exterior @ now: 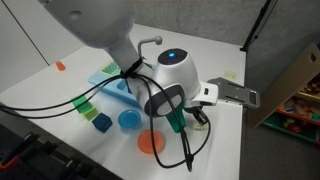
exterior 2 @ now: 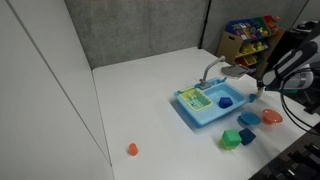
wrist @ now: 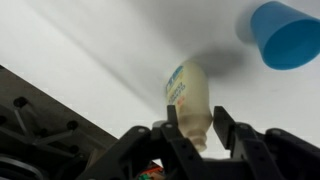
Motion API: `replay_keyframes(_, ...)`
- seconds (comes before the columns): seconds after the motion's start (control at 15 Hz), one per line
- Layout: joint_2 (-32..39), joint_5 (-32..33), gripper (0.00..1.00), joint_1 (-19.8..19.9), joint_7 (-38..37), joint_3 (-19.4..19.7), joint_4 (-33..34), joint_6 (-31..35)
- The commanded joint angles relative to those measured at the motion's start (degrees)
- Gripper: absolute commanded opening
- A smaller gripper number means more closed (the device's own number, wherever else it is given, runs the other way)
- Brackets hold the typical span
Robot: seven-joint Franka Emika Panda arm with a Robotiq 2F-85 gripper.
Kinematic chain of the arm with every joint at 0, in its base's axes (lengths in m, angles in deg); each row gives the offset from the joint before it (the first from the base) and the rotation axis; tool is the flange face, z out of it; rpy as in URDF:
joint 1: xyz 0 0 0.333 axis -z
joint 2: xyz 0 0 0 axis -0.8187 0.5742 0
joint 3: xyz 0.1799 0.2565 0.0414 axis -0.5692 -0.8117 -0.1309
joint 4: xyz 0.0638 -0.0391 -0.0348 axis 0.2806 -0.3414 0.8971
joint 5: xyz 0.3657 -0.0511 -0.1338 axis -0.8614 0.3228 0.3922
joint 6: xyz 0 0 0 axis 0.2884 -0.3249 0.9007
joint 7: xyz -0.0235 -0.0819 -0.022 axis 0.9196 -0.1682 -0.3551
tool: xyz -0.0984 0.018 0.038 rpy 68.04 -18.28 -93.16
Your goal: Put the white bottle on the table
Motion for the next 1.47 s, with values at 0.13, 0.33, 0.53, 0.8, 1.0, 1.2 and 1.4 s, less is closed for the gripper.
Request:
replay_keyframes(0.13,-3.8,-0.3,0.89,1.1,0.5,-1.4,-0.6,-1.5)
replay_keyframes(0.33,-6.1,-0.1,1.00,-0.8,0.2,0.0,-1.0,-3.2)
replay_keyframes(0.53,-8.1,0.6,1.00,-3.8,-0.4,2.4,-0.8,-7.3)
replay_keyframes(0.8,-11.2,2.8,1.00,-8.2,-1.1,4.9,-0.8,-15.9)
replay_keyframes(1.0,-13.6,4.6,1.00,-9.3,-0.8,4.4,-0.9,-20.6)
replay_keyframes(1.2,-16.5,6.0,1.00,-9.3,0.2,2.8,-1.4,-25.9)
replay_keyframes(1.4,-19.6,7.0,1.00,-8.8,1.1,0.6,-2.1,-31.3)
